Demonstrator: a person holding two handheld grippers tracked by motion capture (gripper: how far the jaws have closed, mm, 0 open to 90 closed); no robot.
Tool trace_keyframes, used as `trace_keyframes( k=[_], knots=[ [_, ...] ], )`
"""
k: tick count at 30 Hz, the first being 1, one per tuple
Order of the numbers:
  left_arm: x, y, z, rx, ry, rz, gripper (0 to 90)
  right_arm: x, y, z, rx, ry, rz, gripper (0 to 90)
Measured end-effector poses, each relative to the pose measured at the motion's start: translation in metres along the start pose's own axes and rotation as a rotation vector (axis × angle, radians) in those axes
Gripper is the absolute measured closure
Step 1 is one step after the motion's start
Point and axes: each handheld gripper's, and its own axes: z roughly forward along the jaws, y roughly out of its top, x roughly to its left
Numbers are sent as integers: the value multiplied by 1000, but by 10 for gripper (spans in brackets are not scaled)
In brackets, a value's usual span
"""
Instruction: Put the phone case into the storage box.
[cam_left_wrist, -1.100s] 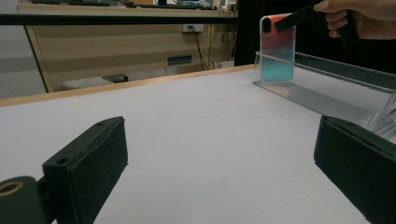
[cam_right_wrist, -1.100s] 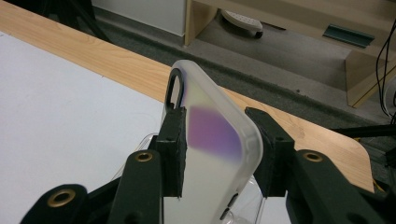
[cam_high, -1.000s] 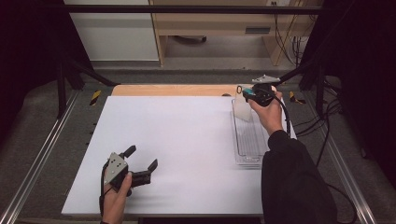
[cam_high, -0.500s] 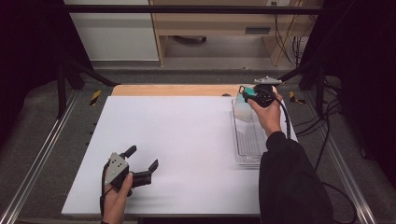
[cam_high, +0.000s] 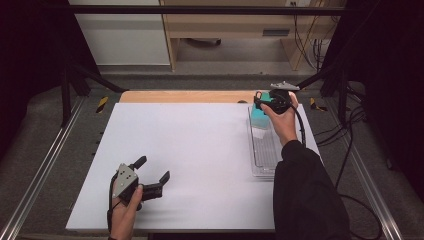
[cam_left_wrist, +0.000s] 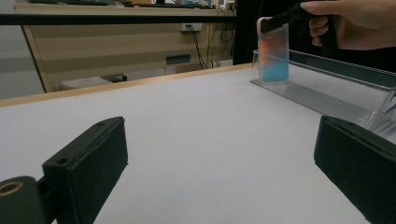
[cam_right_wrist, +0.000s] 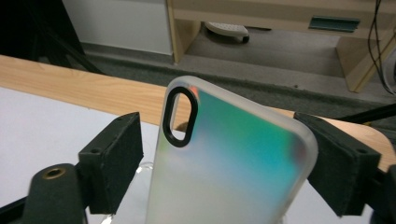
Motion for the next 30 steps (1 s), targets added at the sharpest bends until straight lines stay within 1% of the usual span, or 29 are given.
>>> trace_keyframes(
  k=[2,3,4,6,8,11,15,17,18,21,23,24,25,26,30],
  knots=[
    [0,0,0,0,0,0,23,1,0,1,-20,6,-4,166],
    [0,0,0,0,1,-1,23,2,0,1,-23,14,-7,154],
    [1,0,0,-1,2,-2,23,3,0,2,-23,9,-15,147],
    [1,0,0,-1,3,-3,23,4,0,3,-27,16,-12,138],
    [1,0,-1,-2,4,-3,23,5,0,3,-25,4,-23,133],
    [0,0,0,-1,2,-3,23,5,0,4,-19,6,-25,112],
    [1,0,-1,-3,2,-5,23,9,0,5,-20,12,-34,93],
    [1,0,-1,-4,2,-7,23,11,0,7,-19,2,-39,90],
    [1,0,-1,-4,2,-7,23,11,0,7,-16,-12,-38,87],
    [1,0,-1,-5,2,-8,23,8,-2,10,-1,-42,-15,78],
    [1,0,-1,-5,1,-8,23,7,-3,12,8,-32,3,69],
    [1,0,-1,-5,0,-8,23,8,-4,14,18,-31,5,68],
    [1,0,-1,-6,1,-10,23,8,-4,15,20,-35,-4,69],
    [2,0,-1,-6,2,-10,23,9,-4,15,20,-43,-13,66],
    [3,0,-1,-7,4,-13,22,9,-2,13,7,-41,9,63]
  ],
)
